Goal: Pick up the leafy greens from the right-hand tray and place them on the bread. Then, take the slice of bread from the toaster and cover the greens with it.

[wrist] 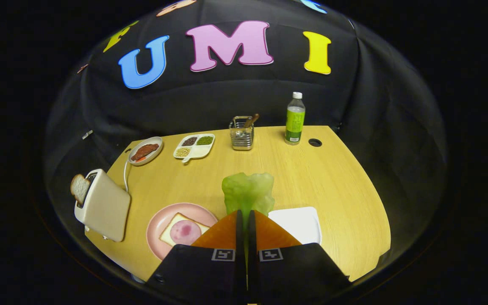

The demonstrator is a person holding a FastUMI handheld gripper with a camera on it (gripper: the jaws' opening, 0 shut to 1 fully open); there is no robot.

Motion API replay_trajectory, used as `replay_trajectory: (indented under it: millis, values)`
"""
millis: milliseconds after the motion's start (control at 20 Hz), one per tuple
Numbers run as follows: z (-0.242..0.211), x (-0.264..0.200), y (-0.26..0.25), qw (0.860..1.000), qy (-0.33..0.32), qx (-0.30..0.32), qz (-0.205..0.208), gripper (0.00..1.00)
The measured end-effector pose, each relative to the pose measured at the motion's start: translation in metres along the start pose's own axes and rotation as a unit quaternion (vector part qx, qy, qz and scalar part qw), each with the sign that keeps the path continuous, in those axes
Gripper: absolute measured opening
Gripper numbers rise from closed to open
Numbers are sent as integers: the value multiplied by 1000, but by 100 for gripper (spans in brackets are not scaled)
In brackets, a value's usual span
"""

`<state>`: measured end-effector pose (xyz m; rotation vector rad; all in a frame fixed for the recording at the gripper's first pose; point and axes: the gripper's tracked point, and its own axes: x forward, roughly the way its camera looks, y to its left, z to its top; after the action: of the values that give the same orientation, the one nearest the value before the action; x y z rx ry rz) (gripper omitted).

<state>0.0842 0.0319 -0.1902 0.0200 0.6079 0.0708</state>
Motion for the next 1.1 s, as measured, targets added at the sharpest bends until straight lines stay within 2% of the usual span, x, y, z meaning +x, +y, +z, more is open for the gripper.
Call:
replay_trajectory:
  millis: [350, 700, 900, 1100]
  values:
    - [-17, 2, 74, 997, 10, -59, 50, 6]
    - [-48, 23, 122, 991, 42, -98, 78, 6]
    - [-71, 35, 133, 987, 63, -122, 81, 6]
    - [-83, 47, 133, 984, 77, -145, 67, 6]
